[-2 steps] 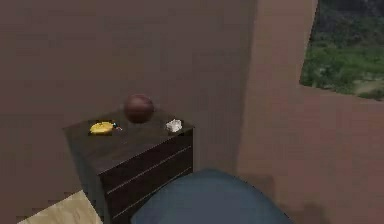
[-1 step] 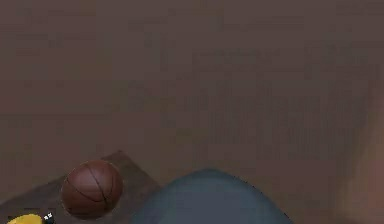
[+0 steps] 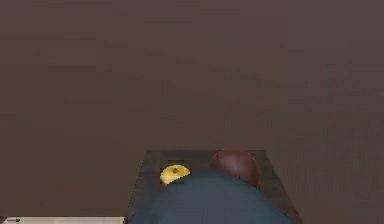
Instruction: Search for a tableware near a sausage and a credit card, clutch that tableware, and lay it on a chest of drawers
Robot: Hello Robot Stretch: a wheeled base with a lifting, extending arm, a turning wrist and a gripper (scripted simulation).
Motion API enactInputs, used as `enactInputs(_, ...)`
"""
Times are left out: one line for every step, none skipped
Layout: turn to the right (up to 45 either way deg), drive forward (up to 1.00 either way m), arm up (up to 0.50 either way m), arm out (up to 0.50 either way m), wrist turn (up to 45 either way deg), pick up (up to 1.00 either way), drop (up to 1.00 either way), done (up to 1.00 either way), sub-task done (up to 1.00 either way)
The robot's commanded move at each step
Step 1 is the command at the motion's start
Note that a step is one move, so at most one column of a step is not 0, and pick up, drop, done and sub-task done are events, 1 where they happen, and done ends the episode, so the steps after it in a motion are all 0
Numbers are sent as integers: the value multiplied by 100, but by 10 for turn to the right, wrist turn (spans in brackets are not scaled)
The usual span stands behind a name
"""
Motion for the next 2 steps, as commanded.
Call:
enactInputs(-300,0,0,0,0,0,0,0,0)
enactInputs(450,0,0,0,0,0,0,0,0)
